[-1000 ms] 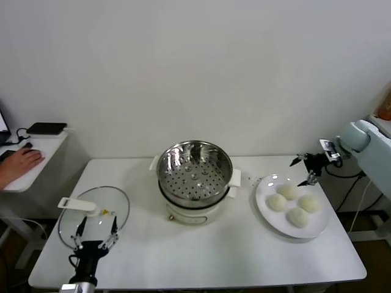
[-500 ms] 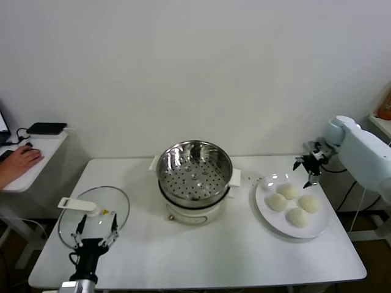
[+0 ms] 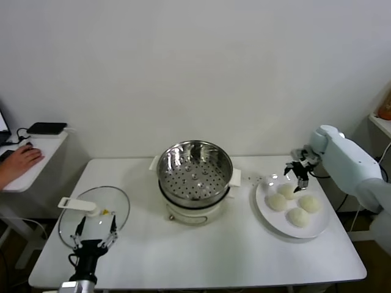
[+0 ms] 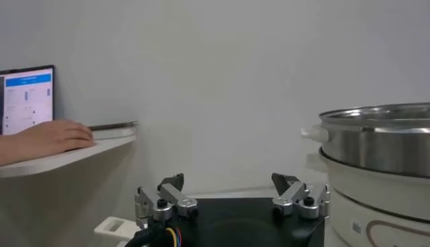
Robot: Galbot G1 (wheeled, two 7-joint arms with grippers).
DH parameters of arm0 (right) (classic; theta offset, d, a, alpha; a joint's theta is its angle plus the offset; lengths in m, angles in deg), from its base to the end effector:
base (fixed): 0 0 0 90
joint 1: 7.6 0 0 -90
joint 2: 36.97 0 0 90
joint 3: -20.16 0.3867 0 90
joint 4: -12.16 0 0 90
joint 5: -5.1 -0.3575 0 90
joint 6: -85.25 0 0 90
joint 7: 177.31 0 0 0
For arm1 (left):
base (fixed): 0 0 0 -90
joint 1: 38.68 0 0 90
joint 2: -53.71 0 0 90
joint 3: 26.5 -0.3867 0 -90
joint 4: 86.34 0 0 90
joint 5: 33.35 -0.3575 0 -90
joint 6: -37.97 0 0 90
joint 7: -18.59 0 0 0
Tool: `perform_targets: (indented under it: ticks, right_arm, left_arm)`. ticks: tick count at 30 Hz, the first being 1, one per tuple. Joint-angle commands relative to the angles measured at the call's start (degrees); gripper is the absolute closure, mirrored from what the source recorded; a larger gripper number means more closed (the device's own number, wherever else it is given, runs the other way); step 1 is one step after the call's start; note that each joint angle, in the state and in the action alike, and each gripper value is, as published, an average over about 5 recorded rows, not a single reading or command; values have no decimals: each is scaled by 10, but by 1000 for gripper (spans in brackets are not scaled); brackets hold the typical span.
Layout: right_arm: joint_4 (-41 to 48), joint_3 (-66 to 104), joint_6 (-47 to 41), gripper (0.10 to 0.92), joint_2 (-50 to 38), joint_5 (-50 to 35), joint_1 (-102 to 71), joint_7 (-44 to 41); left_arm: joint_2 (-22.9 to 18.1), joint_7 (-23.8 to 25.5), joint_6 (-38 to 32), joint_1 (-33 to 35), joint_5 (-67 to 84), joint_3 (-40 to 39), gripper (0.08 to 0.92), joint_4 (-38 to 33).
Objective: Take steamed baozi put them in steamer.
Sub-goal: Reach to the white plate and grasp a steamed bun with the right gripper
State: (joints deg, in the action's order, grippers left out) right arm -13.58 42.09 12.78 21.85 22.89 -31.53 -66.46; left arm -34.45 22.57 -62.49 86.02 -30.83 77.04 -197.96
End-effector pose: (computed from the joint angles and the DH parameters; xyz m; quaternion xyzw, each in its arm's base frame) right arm 0.6459 -0.2437 -0.2232 0.5291 -0.5009 0.5499 0.4082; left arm 0.1220 0.0860 -0.3914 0.0595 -0.9964 -0.0561 0.0205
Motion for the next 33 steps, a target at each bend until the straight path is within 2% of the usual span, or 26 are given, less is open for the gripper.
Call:
perform_targets:
  ticks: [1,25,28,33]
  right_arm:
    - [19,29,6,203,15,29,-17,9]
    - [38,114,9,203,25,120,-44,29]
    - [39,120,8,217,26,125,-45,30]
    - [39,125,6,284,27,126,-47,31]
  left_arm:
    - [1,0,0,1,0,1,177,1]
    - [0,-4,-3,0,3,1,177,12]
    - [0,-4,-3,0,3,1,177,12]
    - [0,-4,-3,0,3,1,177,11]
